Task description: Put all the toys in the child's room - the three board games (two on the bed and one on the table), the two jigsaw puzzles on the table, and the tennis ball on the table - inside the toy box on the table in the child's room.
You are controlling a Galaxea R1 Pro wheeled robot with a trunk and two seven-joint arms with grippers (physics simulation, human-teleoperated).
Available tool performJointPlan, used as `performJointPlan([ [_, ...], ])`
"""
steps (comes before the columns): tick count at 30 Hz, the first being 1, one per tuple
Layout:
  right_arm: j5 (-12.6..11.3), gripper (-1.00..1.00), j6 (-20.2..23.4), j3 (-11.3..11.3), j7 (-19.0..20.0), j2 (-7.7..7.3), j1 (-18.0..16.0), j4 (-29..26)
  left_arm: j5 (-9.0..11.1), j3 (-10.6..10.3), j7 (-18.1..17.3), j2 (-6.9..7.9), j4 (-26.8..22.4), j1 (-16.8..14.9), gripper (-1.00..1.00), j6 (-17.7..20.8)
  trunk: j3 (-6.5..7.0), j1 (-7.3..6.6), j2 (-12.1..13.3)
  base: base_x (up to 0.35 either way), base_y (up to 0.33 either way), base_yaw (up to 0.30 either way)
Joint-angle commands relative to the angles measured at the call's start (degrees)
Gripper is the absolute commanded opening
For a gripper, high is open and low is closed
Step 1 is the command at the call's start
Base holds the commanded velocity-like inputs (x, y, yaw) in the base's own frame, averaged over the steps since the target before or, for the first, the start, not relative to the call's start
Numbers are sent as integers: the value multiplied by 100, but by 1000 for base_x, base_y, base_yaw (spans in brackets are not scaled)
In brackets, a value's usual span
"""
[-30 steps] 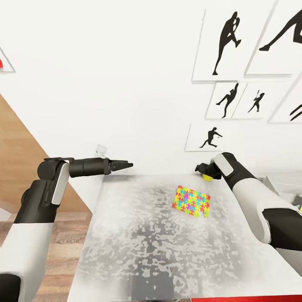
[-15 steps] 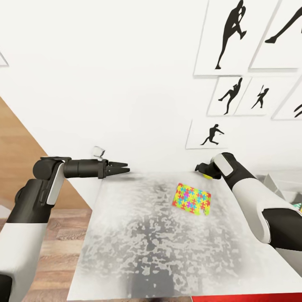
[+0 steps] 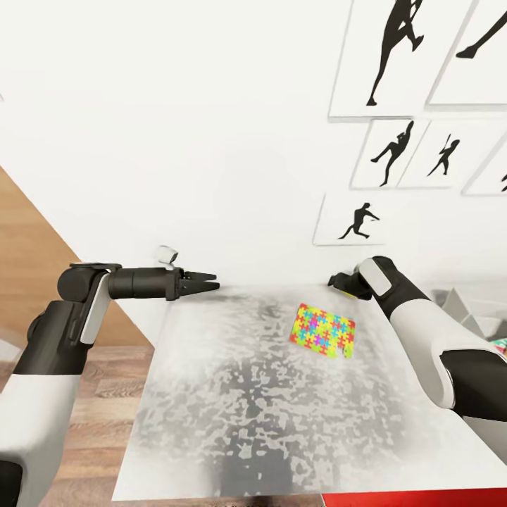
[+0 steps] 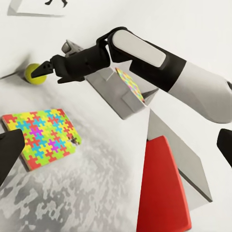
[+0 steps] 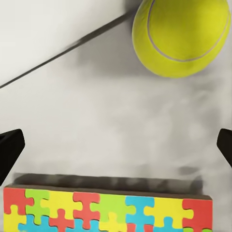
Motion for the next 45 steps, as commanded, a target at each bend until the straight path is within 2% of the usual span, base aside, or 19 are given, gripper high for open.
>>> performJointPlan([
  [1,-61,100,-7,48,-45,-6,-4,-3,17,-8,-5,4,0,-5,100,47,-19,3,-11,0,0,0],
  [10,-38,100,-198,68,-45,4,-4,35,15,-17,1,3,0,-6,100,47,-103,3,-11,0,0,0],
  [25,-58,100,-184,66,-45,-38,-4,38,13,-19,-4,-2,0,-5,100,47,-244,3,-11,0,0,0],
  [45,-87,100,-129,67,-44,-3,-4,37,10,-9,-5,1,0,-5,100,47,-415,3,-11,0,0,0],
])
